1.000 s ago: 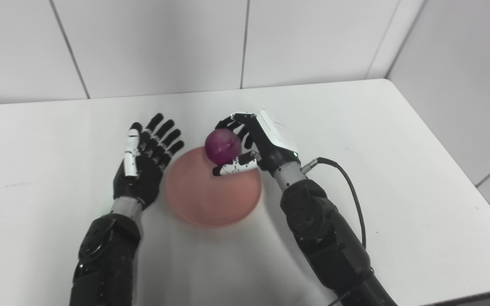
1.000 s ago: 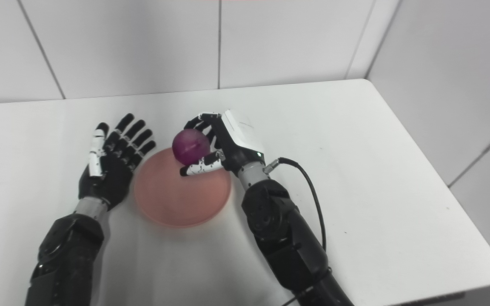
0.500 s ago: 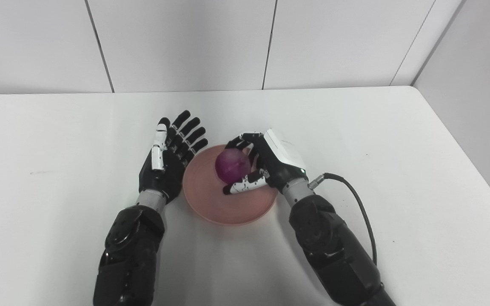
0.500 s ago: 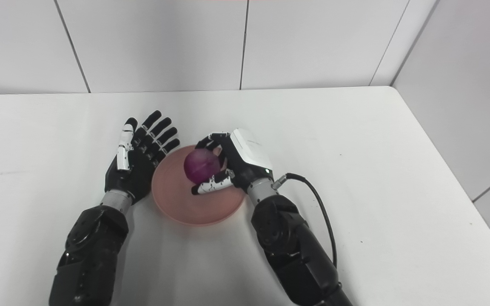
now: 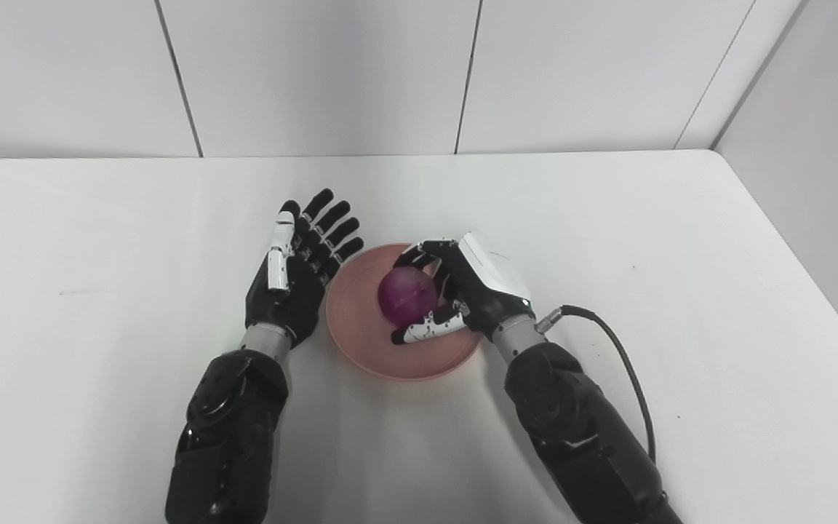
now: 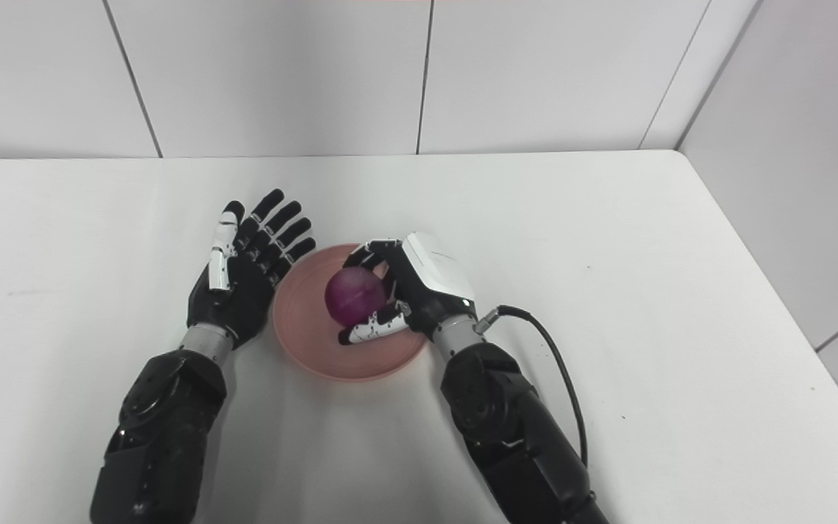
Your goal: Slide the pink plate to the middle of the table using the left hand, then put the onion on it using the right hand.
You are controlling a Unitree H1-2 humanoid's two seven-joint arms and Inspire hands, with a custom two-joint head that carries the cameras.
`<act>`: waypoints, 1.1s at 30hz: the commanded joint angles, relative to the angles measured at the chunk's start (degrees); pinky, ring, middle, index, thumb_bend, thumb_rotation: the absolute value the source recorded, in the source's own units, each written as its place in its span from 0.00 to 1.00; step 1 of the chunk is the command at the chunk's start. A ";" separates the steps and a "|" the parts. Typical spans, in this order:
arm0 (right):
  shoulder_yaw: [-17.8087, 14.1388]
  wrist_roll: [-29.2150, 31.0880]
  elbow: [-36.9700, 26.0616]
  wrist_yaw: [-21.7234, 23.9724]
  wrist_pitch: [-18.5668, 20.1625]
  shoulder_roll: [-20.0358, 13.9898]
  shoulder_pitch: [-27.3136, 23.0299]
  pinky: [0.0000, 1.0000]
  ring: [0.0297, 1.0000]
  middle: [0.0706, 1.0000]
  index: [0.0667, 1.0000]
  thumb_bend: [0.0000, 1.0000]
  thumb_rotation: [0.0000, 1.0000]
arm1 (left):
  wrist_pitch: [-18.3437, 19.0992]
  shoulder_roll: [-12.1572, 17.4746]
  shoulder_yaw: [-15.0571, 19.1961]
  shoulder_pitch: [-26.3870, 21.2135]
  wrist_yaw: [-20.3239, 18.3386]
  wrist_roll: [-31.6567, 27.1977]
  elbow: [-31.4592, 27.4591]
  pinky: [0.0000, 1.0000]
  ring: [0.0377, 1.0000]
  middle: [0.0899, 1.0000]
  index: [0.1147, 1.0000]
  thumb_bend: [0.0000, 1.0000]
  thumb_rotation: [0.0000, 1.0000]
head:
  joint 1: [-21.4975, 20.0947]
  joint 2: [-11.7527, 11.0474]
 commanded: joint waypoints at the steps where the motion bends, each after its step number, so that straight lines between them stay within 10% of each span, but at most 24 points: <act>1: 0.10 -1.23 -1.20 -0.93 -1.98 0.00 -0.18 0.37 0.48 0.56 0.56 0.66 0.19 | 2.52 -0.72 -0.35 0.23 0.90 0.70 0.65 0.83 0.86 0.86 0.84 0.42 1.00 | 0.27 0.00; 18: 0.84 0.05 -4.32 1.47 -3.61 -0.48 0.14 0.80 0.84 0.86 0.89 0.99 0.42 | 2.55 -0.73 -0.62 0.18 1.37 1.18 0.61 0.83 0.85 0.85 0.83 0.42 1.00 | 0.68 -0.16; 33: -0.51 0.89 -10.09 2.16 -4.48 -0.76 -0.46 0.71 0.80 0.83 0.86 0.98 0.47 | 3.11 -0.93 -0.20 0.14 1.94 1.37 0.21 0.81 0.83 0.84 0.82 0.42 1.00 | 0.44 -0.61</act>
